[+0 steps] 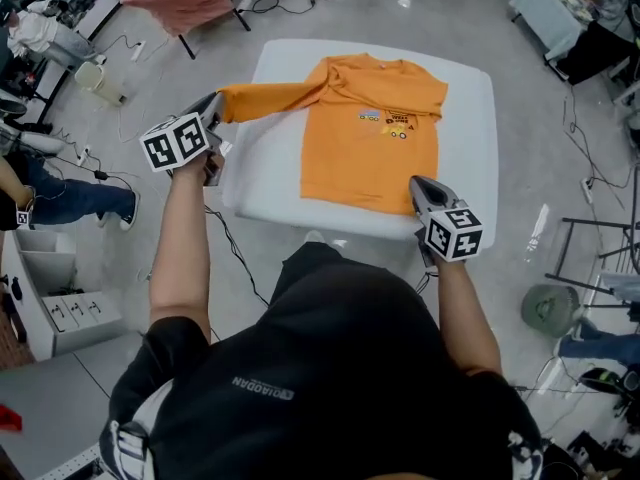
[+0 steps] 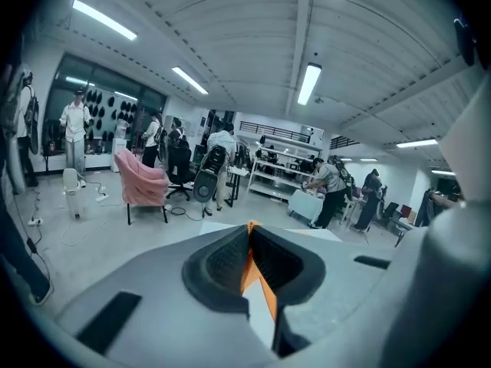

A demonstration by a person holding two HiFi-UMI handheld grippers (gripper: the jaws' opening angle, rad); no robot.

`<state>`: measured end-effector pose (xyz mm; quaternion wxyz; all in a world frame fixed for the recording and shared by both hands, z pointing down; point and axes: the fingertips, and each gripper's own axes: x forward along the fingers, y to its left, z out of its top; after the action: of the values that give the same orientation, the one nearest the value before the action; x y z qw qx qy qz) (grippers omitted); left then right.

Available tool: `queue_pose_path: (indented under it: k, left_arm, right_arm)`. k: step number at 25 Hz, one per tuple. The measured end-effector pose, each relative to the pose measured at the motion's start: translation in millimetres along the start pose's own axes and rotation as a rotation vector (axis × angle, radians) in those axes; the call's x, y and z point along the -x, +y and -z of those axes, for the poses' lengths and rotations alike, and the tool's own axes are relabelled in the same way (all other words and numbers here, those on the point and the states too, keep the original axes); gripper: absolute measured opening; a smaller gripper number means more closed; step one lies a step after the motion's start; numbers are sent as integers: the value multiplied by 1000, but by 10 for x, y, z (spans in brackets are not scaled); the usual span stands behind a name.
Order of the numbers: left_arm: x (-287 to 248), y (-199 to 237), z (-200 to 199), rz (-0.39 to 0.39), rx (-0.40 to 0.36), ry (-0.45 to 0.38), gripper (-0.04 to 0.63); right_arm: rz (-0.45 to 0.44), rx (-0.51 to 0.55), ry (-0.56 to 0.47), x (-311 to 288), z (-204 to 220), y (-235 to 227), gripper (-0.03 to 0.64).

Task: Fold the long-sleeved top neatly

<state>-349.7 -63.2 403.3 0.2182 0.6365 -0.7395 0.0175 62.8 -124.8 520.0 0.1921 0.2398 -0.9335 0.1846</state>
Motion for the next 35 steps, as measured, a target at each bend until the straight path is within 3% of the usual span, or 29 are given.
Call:
queue_pose_path:
  k: [7, 12, 16, 21, 24, 29, 35]
  left_arm:
    - [-360, 752, -491, -32, 117, 4, 18]
    - [-631, 1395, -451, -76, 276, 12, 18]
    - [-787, 1572, -429, -51, 321, 33, 18]
    - [-875, 942, -752, 163, 349, 6, 18]
    - [-862, 435, -1099, 268, 310, -33, 18]
    - [-933, -403, -1587, 357, 186, -64, 18]
    - [-1297, -1427, -1582, 390, 98, -6, 18]
  right_arm:
    - [47, -23, -18, -424, -352, -14, 5]
    - [98, -34, -16, -606, -437, -20, 5]
    - [140, -49, -6, -717, -442, -36, 5]
    - [158, -62, -11, -770, -502, -23, 5]
    - [143, -58, -18, -792, -547, -40, 5]
    - [109, -33, -43, -762, -711, -156, 5]
    - [47, -8, -46, -558, -689, -377, 5]
